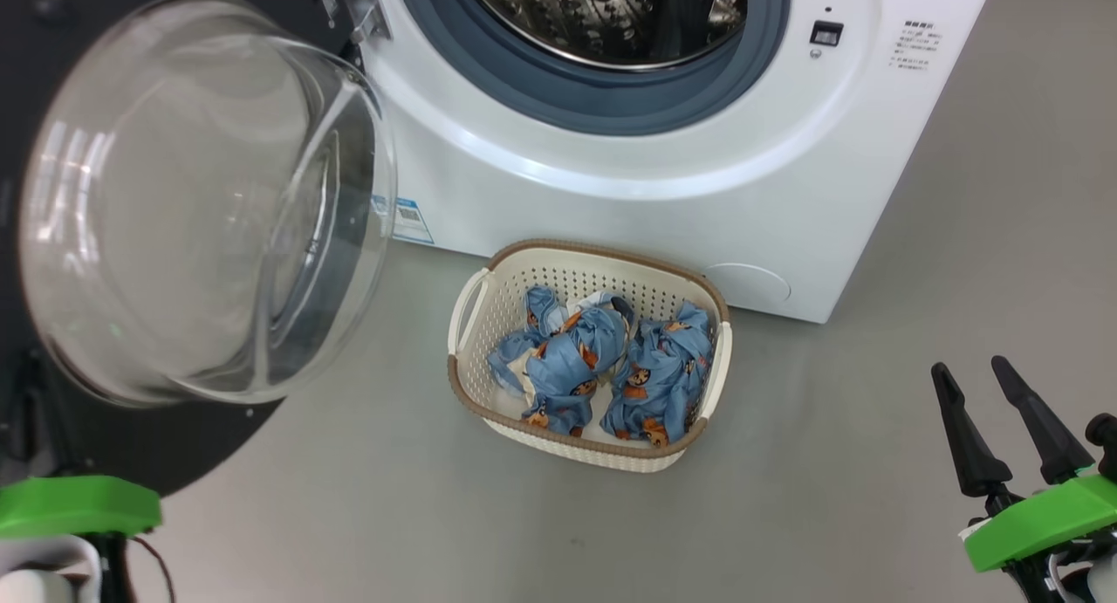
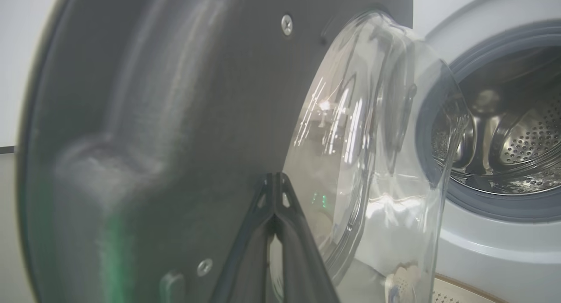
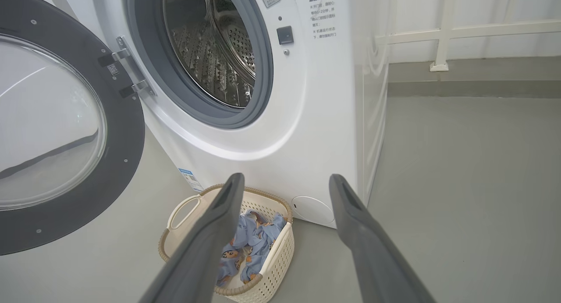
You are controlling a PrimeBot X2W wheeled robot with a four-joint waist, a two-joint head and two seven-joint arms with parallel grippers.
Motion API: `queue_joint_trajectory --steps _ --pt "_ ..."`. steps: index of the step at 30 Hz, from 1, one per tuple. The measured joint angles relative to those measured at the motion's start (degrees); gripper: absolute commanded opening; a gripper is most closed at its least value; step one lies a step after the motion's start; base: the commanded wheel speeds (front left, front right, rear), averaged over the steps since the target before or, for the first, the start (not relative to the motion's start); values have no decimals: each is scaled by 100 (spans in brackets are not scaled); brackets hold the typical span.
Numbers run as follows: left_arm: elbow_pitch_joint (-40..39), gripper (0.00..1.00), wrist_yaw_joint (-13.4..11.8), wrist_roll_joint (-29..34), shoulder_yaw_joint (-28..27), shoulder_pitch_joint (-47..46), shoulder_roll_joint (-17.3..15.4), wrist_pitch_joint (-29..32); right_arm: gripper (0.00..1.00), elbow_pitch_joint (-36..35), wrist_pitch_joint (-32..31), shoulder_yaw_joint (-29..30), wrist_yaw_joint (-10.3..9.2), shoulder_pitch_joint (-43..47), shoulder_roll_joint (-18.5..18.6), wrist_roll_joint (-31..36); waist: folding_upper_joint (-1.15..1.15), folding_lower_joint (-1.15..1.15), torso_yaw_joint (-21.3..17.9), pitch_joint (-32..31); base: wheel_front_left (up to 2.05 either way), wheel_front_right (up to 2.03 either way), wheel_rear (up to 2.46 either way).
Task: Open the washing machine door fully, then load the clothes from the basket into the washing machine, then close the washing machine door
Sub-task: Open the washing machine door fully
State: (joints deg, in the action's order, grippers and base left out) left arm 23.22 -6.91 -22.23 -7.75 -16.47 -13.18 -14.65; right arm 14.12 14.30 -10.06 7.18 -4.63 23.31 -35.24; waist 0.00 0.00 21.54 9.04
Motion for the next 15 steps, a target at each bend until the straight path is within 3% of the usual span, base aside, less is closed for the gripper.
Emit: queue_joint_trajectory --steps 15 --pt "732 0 141 200 -735 -447 -100 -4 100 -77 0 -3 0 -199 62 -7 0 0 -39 276 0 0 0"
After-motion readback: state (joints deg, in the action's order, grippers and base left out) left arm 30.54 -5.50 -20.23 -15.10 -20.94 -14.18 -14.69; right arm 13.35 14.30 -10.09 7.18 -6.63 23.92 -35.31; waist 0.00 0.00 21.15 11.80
